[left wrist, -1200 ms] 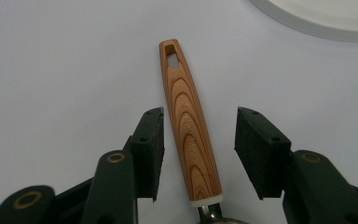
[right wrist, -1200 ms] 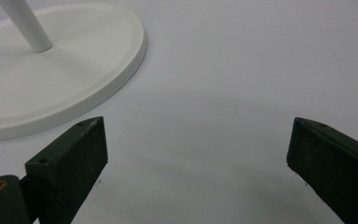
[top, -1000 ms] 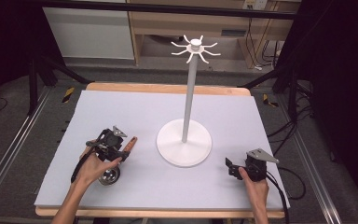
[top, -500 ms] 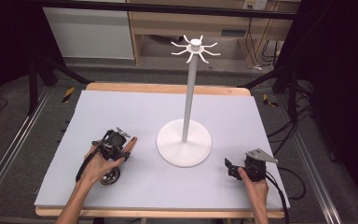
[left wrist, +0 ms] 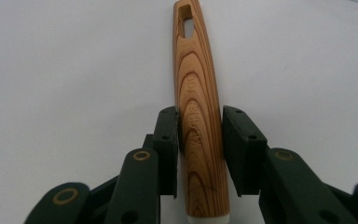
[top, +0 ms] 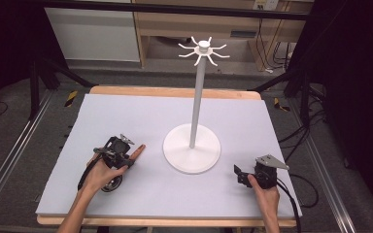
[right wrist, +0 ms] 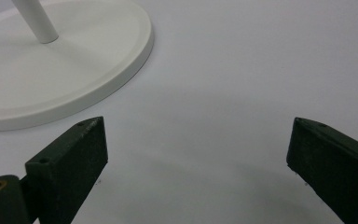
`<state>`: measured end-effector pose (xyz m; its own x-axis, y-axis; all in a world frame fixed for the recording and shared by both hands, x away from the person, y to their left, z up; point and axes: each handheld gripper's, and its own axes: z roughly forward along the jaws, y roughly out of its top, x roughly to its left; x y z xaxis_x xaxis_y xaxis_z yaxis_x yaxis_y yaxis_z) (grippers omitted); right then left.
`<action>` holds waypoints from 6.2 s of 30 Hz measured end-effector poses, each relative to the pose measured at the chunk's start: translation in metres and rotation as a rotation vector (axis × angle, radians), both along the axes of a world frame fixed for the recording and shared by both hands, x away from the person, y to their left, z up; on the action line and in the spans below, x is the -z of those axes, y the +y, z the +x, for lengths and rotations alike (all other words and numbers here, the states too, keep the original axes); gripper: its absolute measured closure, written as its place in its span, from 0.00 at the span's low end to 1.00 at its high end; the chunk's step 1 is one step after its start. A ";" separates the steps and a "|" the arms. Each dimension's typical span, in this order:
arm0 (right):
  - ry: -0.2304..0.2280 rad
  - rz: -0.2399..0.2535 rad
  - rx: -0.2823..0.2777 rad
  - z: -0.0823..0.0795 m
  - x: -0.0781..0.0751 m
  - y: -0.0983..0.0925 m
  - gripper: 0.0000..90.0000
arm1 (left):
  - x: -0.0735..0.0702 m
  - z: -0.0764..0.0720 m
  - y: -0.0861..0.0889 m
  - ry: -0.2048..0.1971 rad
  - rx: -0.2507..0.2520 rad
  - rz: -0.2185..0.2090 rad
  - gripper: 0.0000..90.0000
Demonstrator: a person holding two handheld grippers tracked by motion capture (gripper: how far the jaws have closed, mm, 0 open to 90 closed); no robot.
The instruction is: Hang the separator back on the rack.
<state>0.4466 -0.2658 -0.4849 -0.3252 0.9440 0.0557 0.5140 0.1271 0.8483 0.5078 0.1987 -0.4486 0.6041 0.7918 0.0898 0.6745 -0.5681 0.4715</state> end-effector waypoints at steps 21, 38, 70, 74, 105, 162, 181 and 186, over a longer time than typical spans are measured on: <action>0.009 -0.008 -0.015 0.002 0.001 0.000 0.06 | 0.003 0.016 -0.016 0.026 0.035 0.023 0.66; 0.019 -0.011 -0.027 0.002 0.001 0.001 0.06 | 0.000 0.026 -0.016 0.104 -0.004 0.013 0.75; 0.036 0.001 -0.036 0.003 0.001 0.001 0.06 | -0.009 0.019 -0.012 0.037 0.024 -0.018 0.75; 0.038 0.002 -0.040 0.003 0.001 0.001 0.06 | -0.020 0.010 -0.004 -0.016 0.033 -0.071 0.75; 0.039 0.005 -0.036 0.001 0.001 0.001 0.06 | -0.073 -0.048 0.024 -0.373 -0.002 -0.412 0.75; -0.002 0.032 -0.031 -0.003 0.000 0.000 0.06 | -0.187 -0.070 -0.027 -0.663 0.110 -0.643 0.75; -0.002 0.027 -0.032 -0.003 0.000 0.000 0.06 | -0.213 -0.058 -0.039 -0.680 0.158 -0.663 0.75; 0.003 0.032 -0.034 -0.003 0.000 0.000 0.06 | -0.218 -0.056 -0.042 -0.684 0.178 -0.666 0.75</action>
<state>0.4437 -0.2655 -0.4851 -0.3569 0.9301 0.0868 0.5121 0.1171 0.8509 0.4521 0.1566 -0.2308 0.7041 0.7093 0.0324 0.0653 -0.1102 0.9918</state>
